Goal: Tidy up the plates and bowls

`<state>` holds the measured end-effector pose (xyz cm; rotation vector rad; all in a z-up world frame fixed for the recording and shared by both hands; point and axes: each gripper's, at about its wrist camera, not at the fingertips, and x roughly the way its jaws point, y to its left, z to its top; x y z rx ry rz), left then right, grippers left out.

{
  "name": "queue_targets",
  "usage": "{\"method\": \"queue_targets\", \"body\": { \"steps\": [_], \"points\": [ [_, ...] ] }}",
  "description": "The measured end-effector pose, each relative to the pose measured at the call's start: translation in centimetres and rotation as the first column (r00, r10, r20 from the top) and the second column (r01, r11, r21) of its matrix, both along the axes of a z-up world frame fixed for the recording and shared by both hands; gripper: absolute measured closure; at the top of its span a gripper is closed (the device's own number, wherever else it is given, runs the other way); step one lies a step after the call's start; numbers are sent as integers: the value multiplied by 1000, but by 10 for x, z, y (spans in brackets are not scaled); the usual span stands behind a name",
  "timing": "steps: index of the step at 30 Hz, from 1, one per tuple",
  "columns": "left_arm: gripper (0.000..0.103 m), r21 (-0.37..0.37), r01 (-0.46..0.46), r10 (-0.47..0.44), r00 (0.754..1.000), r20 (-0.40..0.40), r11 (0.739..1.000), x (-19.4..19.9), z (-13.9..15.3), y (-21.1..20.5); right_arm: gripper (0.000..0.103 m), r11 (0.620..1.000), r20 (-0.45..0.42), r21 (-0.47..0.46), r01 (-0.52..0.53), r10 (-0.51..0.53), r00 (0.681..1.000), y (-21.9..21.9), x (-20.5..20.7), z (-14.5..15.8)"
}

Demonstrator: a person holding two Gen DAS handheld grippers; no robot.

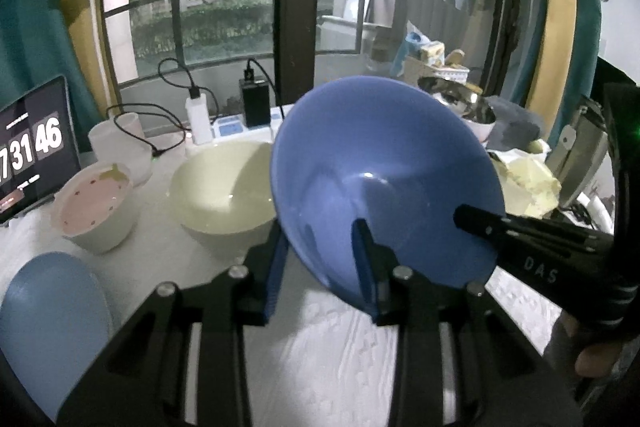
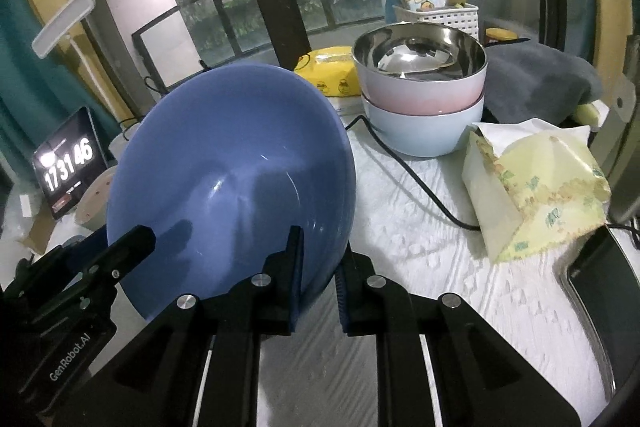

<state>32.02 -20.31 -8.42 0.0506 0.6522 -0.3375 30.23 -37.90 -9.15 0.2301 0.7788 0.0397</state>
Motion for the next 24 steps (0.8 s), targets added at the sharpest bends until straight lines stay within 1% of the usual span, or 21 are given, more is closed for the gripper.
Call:
{"method": "queue_targets", "body": {
  "steps": [6,12,16,24],
  "points": [
    [70,-15,-5,5,1000,15,1000,-24,10,12,87,1000,9,-1,-6,6,1000,11,-16,14],
    [70,-18,-12,13,999,35,1000,-45,18,24,87,1000,16,-4,-12,12,1000,22,-34,22],
    [70,-21,-18,18,999,45,1000,-58,21,32,87,1000,20,-4,-19,19,1000,31,-46,26],
    [70,-28,-36,37,999,40,999,-78,21,51,87,999,5,-3,-39,39,999,48,-63,26]
  ]
}}
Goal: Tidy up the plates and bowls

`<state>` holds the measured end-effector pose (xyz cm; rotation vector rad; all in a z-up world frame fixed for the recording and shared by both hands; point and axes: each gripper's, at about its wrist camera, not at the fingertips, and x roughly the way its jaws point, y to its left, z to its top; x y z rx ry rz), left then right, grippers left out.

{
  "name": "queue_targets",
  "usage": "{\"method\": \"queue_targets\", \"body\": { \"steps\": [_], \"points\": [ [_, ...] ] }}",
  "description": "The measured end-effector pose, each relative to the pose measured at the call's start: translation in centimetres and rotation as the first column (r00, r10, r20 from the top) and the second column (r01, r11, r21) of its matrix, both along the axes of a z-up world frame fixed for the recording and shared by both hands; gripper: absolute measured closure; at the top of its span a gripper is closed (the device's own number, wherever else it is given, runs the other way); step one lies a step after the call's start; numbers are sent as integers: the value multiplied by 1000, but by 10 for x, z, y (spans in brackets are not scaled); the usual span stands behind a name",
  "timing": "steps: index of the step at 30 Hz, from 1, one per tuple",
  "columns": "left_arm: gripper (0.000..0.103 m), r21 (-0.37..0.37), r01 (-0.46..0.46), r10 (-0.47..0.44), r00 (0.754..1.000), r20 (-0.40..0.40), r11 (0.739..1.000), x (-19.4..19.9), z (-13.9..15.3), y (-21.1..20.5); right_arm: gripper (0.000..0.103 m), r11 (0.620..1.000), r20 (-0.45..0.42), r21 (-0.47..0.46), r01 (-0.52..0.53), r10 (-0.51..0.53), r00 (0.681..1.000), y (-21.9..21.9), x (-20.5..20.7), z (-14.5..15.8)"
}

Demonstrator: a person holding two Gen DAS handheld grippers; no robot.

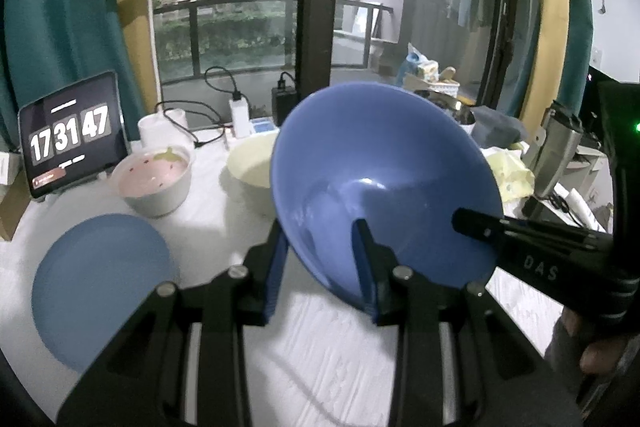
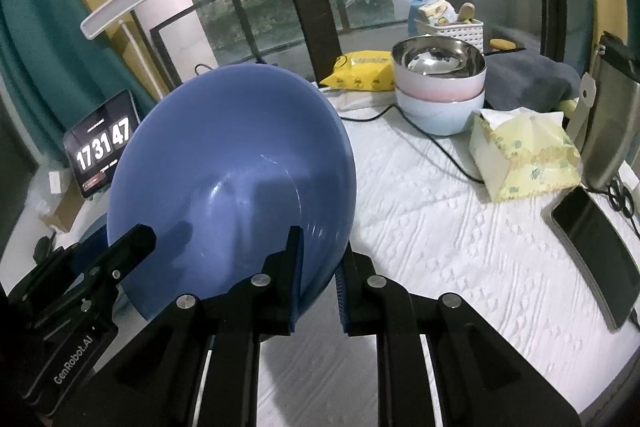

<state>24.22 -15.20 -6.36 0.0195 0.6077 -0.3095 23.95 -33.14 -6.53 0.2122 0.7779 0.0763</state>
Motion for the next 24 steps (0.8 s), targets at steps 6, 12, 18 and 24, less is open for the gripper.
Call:
{"method": "queue_targets", "body": {
  "steps": [6,12,18,24],
  "points": [
    [70,-10,-20,20,1000,-6,1000,-12,-3,15,87,1000,-21,2,-20,20,1000,15,-8,-2],
    [70,-12,-38,37,999,-25,999,-20,-10,26,86,999,-49,2,-37,37,998,29,-14,-7],
    [70,-19,-55,54,998,-39,998,-27,-15,41,85,999,-80,7,-53,53,995,42,-18,-14],
    [70,-25,-64,62,997,-55,998,-32,-20,49,83,998,-114,6,-67,67,991,53,-21,-20]
  ]
}}
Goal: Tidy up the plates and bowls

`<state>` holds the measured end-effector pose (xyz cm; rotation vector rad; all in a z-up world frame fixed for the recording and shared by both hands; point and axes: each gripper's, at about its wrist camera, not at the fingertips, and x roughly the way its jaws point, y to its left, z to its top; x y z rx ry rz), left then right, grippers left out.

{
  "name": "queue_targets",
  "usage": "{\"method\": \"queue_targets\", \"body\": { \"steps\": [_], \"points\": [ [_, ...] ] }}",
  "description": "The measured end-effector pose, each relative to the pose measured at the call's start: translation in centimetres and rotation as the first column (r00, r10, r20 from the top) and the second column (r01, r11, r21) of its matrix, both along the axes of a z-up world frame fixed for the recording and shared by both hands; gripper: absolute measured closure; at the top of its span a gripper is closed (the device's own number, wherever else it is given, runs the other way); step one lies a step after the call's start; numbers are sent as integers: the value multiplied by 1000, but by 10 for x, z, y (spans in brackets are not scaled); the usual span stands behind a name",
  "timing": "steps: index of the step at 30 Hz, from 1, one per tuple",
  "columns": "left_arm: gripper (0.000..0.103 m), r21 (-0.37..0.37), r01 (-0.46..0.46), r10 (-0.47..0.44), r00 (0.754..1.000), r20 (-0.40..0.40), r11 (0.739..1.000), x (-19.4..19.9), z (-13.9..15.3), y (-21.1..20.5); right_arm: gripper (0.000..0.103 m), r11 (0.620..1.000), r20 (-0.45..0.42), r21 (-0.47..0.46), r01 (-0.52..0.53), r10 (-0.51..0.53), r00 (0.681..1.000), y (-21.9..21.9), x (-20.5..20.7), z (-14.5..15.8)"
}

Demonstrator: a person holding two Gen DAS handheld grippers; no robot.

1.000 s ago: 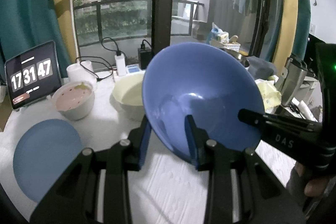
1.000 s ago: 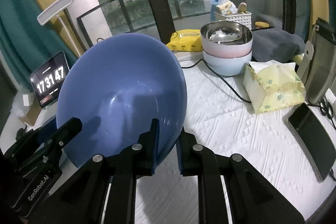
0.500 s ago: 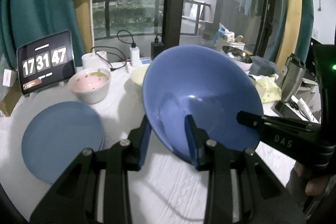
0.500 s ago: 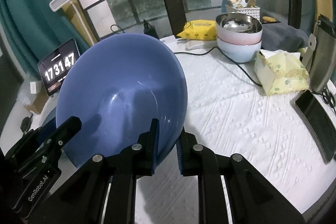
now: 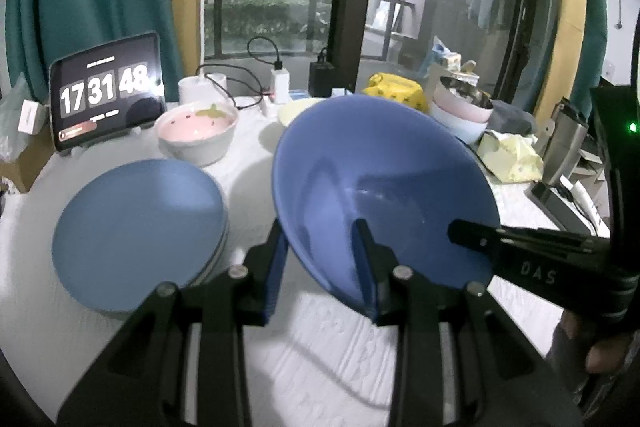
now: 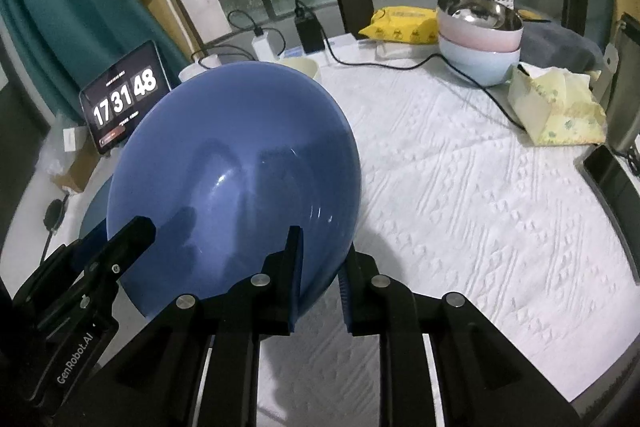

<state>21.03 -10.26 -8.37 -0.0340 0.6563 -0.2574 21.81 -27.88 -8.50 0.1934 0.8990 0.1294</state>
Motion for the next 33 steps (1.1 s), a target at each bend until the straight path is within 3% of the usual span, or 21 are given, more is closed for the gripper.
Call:
{"method": "queue_targets", "body": {
  "steps": [5,18,33],
  "points": [
    [70,-1,1,-1,1000,-14,1000,-2,-3,3,73,1000,-35,10,-14,14,999,6,0,-4],
    [69,13,22,-21,997,-80,1000,-3,-12,3,70,1000,-61,10,-6,7,998,5,-2,-3],
    [68,12,21,-20,996,-92,1000,-15,-9,10,65,1000,-54,0,-6,6,998,4,-13,3]
  ]
}}
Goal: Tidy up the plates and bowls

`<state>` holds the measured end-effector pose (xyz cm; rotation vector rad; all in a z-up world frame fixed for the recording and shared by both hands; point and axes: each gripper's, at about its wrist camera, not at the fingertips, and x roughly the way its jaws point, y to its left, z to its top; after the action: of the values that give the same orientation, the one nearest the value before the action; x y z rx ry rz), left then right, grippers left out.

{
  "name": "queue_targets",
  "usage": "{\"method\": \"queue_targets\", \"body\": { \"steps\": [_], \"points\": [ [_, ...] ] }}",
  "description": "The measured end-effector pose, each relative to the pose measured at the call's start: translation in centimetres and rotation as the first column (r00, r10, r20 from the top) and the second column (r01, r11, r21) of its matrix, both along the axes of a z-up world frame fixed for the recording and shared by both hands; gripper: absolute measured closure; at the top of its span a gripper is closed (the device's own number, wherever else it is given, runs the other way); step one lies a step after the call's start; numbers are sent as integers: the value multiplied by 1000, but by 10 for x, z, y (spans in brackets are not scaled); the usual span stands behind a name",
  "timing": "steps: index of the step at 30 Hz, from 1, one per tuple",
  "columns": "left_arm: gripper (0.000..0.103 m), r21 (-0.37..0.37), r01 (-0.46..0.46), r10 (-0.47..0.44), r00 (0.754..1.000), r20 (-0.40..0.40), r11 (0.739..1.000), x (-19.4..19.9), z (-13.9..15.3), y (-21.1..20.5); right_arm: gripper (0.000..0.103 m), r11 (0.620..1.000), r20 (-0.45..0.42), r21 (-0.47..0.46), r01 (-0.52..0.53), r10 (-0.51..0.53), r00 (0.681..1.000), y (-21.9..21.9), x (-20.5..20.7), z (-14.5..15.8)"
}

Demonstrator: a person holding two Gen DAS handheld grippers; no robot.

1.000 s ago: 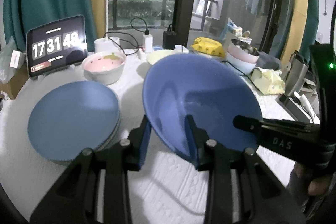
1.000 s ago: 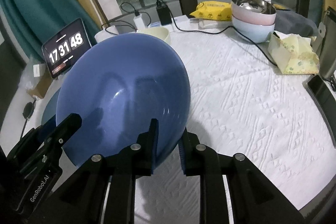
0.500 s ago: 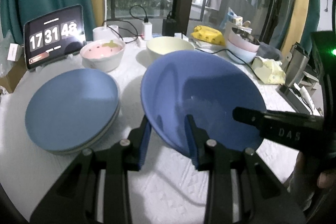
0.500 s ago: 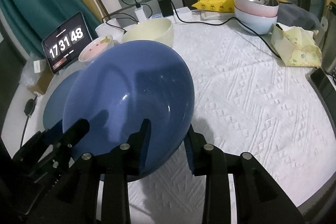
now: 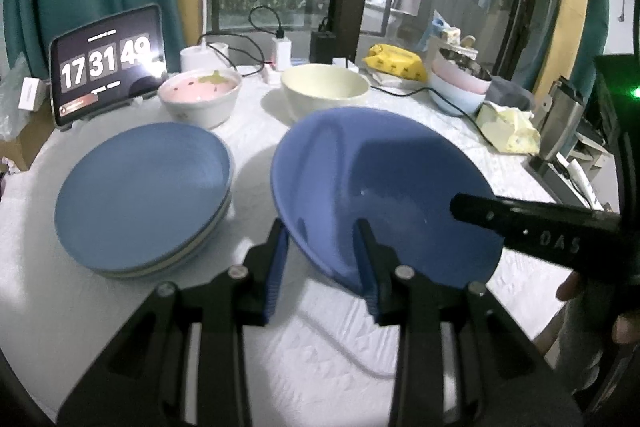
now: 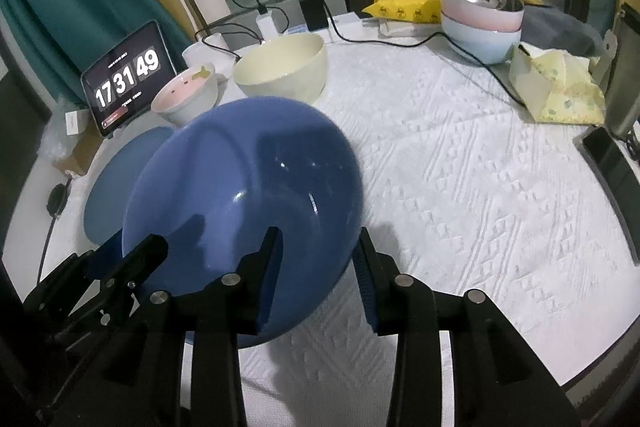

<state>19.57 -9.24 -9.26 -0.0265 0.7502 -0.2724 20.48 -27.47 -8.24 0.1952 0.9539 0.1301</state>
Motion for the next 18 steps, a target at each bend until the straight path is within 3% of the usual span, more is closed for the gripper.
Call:
{"method": "queue_targets", "body": {
  "steps": [18],
  "points": [
    [68,-8,-42,43,996,83,999,-1,30,15,63,1000,56,-7,4,-4,998,-6,2,19]
  ]
}}
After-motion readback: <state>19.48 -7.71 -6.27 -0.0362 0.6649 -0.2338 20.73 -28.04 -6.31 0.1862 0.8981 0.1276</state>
